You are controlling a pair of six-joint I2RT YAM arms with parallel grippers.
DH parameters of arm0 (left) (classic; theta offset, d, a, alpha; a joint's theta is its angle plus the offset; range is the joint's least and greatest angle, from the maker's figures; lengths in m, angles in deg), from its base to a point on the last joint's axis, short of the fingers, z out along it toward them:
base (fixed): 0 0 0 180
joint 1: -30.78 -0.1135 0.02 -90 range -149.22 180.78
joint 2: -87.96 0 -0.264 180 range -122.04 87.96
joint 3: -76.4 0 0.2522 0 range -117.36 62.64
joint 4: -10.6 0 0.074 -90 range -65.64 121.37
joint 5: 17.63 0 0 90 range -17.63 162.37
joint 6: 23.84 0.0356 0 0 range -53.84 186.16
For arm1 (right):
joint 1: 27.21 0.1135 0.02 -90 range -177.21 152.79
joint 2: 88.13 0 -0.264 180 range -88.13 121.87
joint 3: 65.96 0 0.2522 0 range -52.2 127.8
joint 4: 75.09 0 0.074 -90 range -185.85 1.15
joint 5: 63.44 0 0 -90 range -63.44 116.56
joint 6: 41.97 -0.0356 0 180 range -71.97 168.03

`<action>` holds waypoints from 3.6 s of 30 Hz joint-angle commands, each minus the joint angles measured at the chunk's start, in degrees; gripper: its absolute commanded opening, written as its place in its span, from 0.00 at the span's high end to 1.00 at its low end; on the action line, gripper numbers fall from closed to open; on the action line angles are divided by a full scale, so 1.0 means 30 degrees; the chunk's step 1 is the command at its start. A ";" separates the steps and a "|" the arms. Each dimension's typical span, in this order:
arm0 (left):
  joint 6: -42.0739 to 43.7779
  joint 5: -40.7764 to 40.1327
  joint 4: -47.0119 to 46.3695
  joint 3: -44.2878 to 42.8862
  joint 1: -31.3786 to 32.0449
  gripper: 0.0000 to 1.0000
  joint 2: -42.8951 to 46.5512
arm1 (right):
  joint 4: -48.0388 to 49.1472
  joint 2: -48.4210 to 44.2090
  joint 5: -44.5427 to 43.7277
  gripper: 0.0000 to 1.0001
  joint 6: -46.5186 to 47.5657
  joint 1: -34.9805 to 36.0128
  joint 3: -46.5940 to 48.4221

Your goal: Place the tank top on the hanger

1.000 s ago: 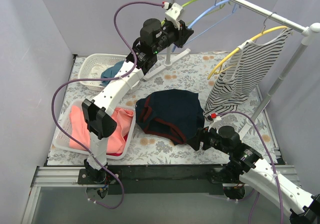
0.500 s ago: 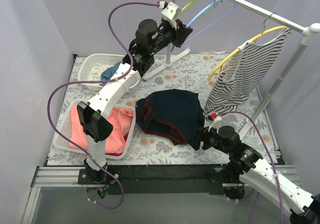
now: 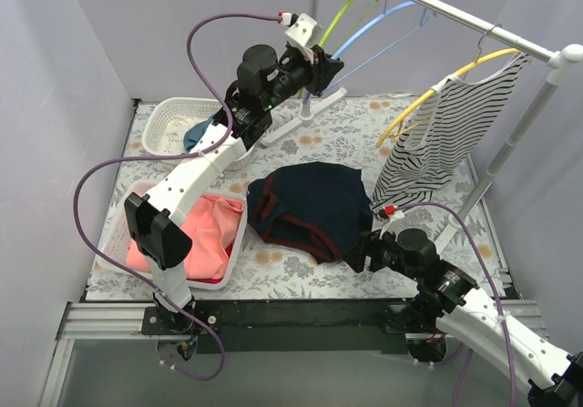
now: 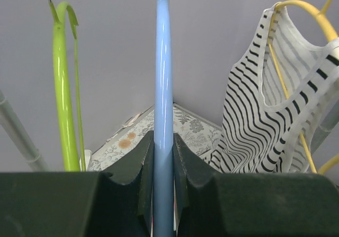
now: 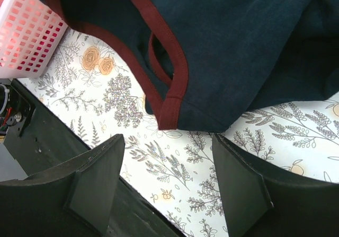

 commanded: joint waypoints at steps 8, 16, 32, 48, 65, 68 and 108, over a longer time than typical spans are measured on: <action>0.0348 0.0314 -0.1629 -0.0363 0.0027 1.00 0.2229 | 0.0052 0.0628 -0.0571 0.25 0.0469 0.0088 0.0649; 0.1695 0.0314 -0.0750 0.3557 0.0027 1.00 0.5501 | -0.0357 0.0306 -0.1800 0.25 0.0294 0.0088 0.0796; 0.1199 0.0960 0.2355 1.0968 0.0027 1.00 1.3706 | -0.1354 0.1301 -0.4175 0.28 -0.0555 0.0059 0.2143; 0.0030 0.1106 0.9029 1.5601 0.0114 1.00 2.1123 | -0.2234 0.3788 -0.3243 0.36 -0.0177 0.0088 0.3784; -0.4600 -0.0768 1.6181 1.7127 0.0114 1.00 2.5988 | -0.0064 0.8946 -0.5868 0.41 -0.1347 0.5008 0.4721; -0.4661 -0.0828 1.6885 1.6834 0.0114 1.00 2.6252 | -0.0094 1.0088 -0.6604 0.41 -0.1611 0.5624 0.5159; -0.0179 0.3097 1.8852 1.4813 0.0114 1.00 2.3120 | -0.2936 1.2846 -0.8922 0.99 0.0468 0.3458 0.8119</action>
